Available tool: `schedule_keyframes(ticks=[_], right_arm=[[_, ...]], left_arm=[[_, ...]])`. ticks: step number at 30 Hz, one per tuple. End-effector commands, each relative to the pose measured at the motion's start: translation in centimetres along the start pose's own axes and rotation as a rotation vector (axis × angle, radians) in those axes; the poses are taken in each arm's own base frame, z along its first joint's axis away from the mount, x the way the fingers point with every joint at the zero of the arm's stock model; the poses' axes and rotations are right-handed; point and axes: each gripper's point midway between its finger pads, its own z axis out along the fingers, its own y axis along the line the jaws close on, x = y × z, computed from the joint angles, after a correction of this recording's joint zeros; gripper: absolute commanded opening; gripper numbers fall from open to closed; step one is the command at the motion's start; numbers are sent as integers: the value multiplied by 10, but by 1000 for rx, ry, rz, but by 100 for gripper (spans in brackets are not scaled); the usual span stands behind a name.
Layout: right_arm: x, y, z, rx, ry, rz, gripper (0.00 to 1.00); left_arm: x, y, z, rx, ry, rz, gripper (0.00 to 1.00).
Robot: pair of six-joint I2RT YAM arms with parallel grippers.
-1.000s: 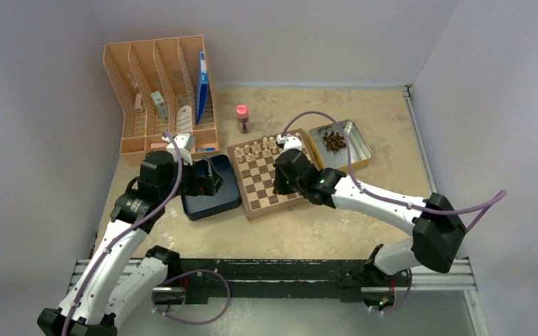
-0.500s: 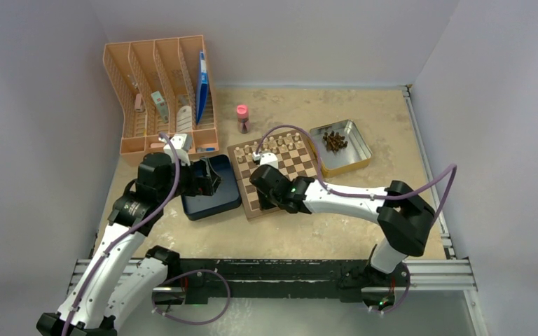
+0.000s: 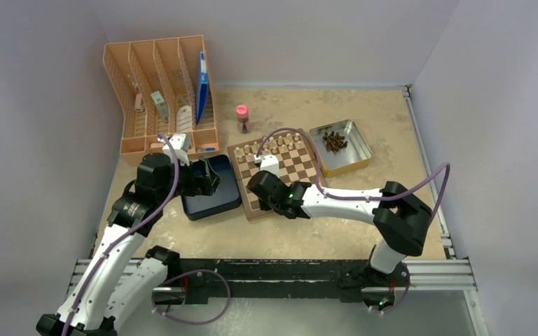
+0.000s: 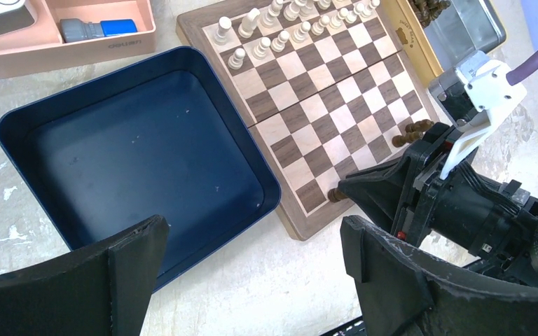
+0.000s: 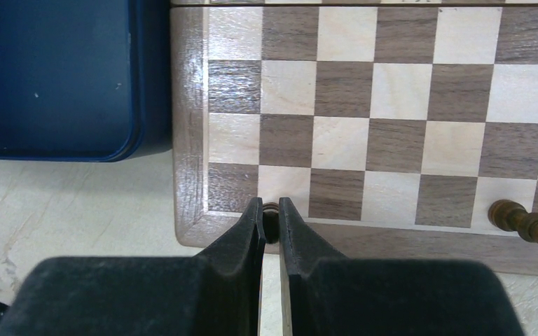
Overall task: Set up the chess pieces on the board
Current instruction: Place the chess piece on the chessboard.
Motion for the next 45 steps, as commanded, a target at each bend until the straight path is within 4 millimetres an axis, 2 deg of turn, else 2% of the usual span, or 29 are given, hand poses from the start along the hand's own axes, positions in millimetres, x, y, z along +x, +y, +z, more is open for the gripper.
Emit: schedule_keyframes(ticks=[1, 9, 19, 28, 34, 36, 39, 45], right_arm=[[-13, -1, 1, 29, -74, 32, 10], [-9, -3, 1, 47, -77, 17, 11], [-2, -5, 12, 78, -69, -9, 13], [-1, -7, 10, 95, -67, -23, 14], [-8, -1, 3, 66, -102, -23, 15], [-12, -1, 0, 50, -124, -20, 19], [-16, 0, -3, 29, -154, -18, 19], [-15, -7, 2, 65, -171, -23, 17]], left_arm=[[-12, -2, -3, 1, -44, -15, 95], [-12, -3, -2, 4, -42, -13, 95], [-11, -3, -2, 4, -39, -14, 95], [-11, -2, -2, 2, -40, -15, 95], [-11, -2, -2, 1, -41, -15, 95], [-11, -2, -3, -4, -41, -17, 95], [-12, -2, -4, -2, -49, -17, 95], [-11, -2, -3, 0, -41, -17, 95]])
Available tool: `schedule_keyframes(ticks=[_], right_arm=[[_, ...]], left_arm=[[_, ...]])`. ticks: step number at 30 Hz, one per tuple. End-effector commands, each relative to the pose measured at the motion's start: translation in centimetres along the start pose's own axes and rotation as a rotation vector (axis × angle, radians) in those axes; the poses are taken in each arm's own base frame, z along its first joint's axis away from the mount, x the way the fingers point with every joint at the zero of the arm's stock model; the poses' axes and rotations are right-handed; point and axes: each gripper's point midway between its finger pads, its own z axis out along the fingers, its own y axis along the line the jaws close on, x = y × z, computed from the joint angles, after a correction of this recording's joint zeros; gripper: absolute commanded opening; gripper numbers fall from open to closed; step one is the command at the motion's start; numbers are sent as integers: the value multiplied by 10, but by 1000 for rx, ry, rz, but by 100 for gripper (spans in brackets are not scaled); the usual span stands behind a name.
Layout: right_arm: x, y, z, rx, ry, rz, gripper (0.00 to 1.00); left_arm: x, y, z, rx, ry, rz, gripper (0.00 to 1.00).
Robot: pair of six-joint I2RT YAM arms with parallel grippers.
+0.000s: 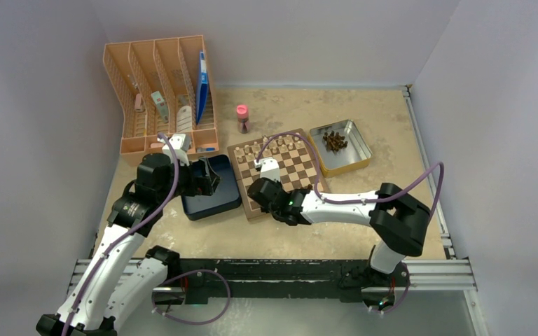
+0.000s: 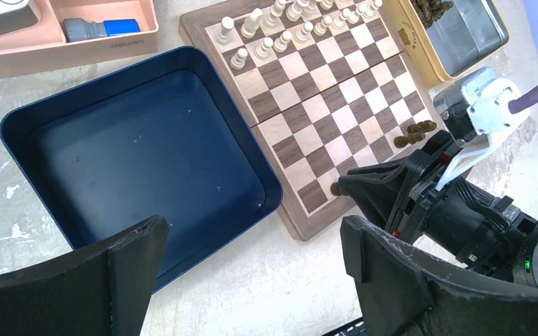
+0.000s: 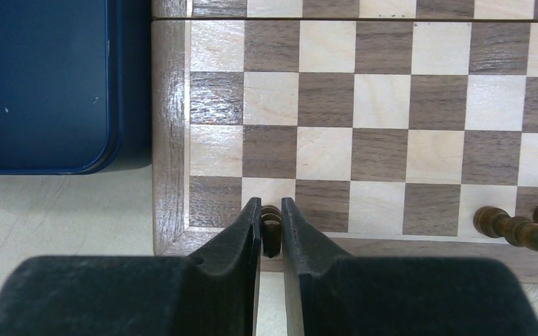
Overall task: Set up the chess pieces on the board
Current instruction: Place the chess piece on the chessboard.
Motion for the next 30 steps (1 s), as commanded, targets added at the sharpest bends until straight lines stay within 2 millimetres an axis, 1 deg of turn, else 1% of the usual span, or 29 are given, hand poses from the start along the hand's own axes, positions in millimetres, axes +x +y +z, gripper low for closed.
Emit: schedule_keyframes(ticks=[1, 5, 12, 17, 23, 30], right_arm=[[-18, 0, -2, 16, -76, 17, 17], [-17, 1, 0, 15, -69, 9, 16], [-20, 6, -1, -2, -66, 9, 16], [-12, 4, 4, 14, -47, -7, 17], [-16, 10, 4, -5, -49, -4, 17], [-18, 11, 5, 0, -50, -14, 16]], left_arm=[[-11, -3, -2, 6, -39, -17, 95], [-11, -3, -3, 5, -43, -18, 95], [-11, -2, -3, 2, -42, -19, 95], [-11, -2, -3, 2, -43, -18, 95], [-12, -2, -3, -1, -46, -19, 95], [-13, -2, -5, -2, -55, -20, 95]])
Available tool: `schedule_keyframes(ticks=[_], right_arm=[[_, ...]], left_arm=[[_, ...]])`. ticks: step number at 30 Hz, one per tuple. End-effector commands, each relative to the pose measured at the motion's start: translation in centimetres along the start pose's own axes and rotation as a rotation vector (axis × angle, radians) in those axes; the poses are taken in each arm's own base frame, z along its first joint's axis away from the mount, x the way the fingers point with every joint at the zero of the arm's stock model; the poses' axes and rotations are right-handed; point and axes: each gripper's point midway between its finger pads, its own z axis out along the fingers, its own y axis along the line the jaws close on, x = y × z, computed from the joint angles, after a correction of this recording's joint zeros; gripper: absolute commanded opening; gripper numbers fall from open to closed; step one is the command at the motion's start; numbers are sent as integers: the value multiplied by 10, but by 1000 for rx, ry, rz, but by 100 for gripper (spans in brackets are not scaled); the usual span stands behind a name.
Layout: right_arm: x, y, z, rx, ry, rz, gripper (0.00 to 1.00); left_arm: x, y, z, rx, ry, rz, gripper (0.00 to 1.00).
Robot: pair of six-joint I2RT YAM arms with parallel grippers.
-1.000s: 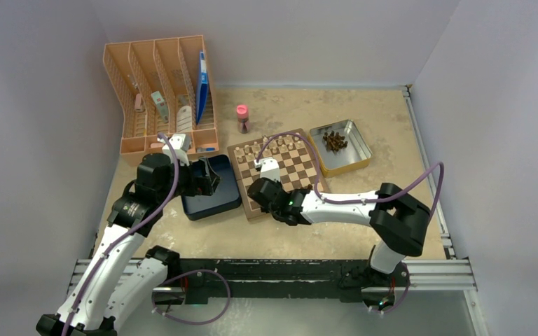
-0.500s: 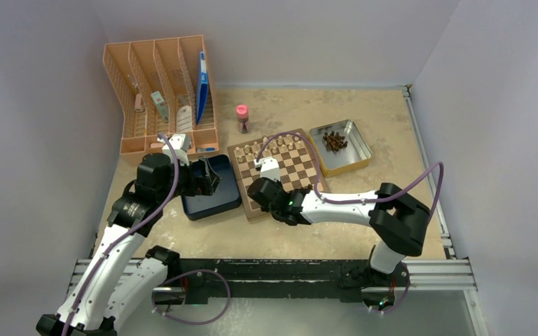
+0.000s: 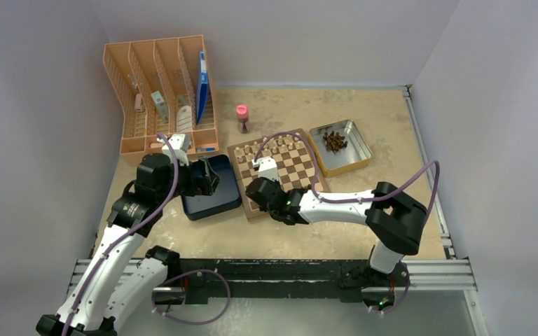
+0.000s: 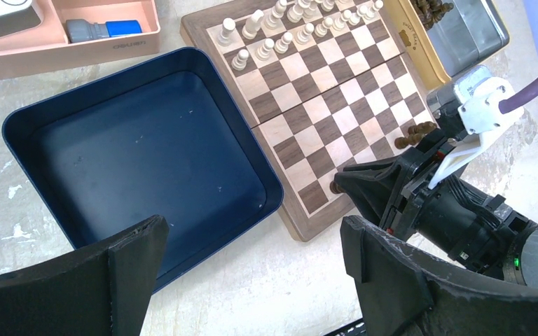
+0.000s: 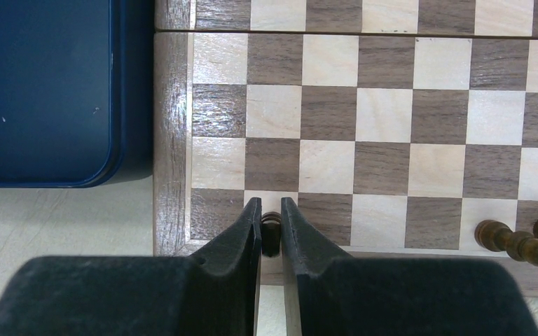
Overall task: Set up the chess pieces on the board
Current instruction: Place the chess piece on the chessboard.
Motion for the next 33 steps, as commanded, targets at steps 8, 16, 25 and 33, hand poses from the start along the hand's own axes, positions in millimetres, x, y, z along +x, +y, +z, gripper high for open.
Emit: schedule_keyframes(ticks=[8, 16, 25, 33], right_arm=[[-15, 9, 1, -6, -29, 1, 17], [-26, 17, -5, -37, -45, 21, 44], [-63, 19, -14, -5, -111, 20, 48], [-121, -22, -25, 68, -216, 84, 43]], left_arm=[[-12, -2, -4, 1, -48, -19, 95], [-12, -3, -4, 3, -49, -19, 95], [-12, -3, -3, 2, -42, -19, 95], [-11, -6, -3, 20, -41, -13, 95]])
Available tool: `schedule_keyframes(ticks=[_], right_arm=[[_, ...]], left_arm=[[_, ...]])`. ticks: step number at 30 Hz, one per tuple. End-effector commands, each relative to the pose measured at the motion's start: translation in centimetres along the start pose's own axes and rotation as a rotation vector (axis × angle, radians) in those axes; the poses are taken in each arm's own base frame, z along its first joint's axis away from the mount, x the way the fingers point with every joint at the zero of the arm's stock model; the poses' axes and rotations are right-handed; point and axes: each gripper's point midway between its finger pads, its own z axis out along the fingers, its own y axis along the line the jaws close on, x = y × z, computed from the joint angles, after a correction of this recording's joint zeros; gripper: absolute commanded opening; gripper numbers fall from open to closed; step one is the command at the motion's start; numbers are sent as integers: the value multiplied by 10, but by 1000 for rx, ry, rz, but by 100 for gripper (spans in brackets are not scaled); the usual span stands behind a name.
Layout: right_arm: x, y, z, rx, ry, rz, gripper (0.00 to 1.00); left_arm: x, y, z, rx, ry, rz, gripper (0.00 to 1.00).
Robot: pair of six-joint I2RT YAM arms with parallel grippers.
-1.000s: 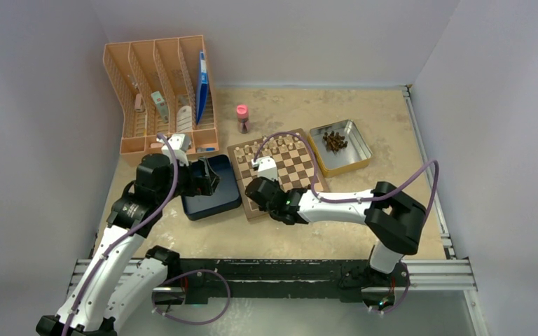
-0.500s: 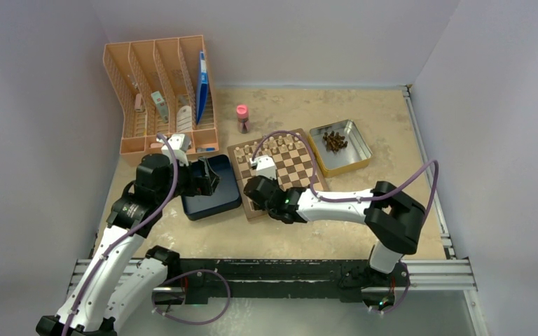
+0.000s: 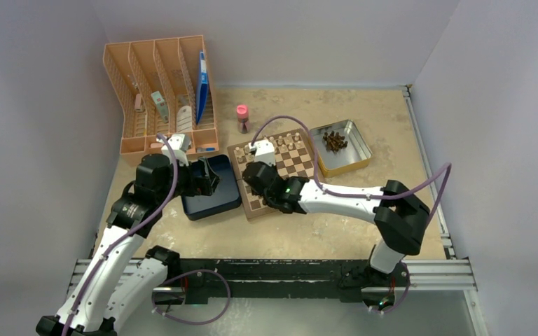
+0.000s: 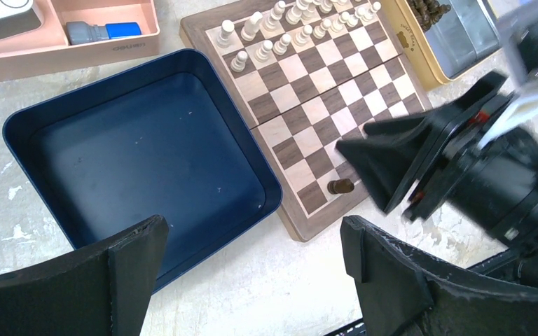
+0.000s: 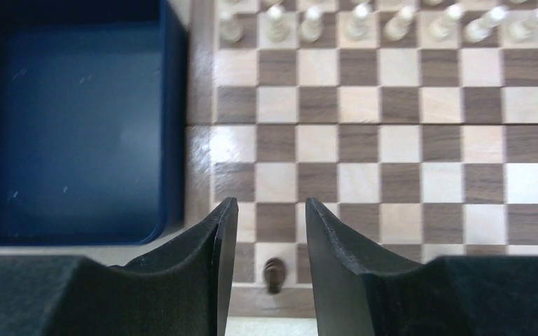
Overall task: Set up the chess pieces on the board
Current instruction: Place the chess piece on the chessboard, then pick up the chess piece from the storage box.
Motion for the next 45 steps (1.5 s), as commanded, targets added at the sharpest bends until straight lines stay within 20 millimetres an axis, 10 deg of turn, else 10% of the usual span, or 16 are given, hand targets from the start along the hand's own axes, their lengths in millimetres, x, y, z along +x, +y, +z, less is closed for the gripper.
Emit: schedule_keyframes(ticks=[1, 8, 19, 30, 45], right_arm=[[-72, -41, -8, 71, -127, 88, 43], [-125, -146, 13, 248, -218, 202, 42], [-128, -265, 72, 545, -155, 186, 39], [-107, -310, 111, 647, -71, 130, 34], [-78, -323, 126, 672, 15, 99, 34]], left_arm=[[-10, -5, -1, 16, -28, -14, 95], [-11, -10, -3, 50, -43, -3, 95], [-9, -12, -2, 60, -31, -1, 95], [-8, -11, 0, 57, -21, -1, 94], [-7, -10, 2, 52, -14, -2, 94]])
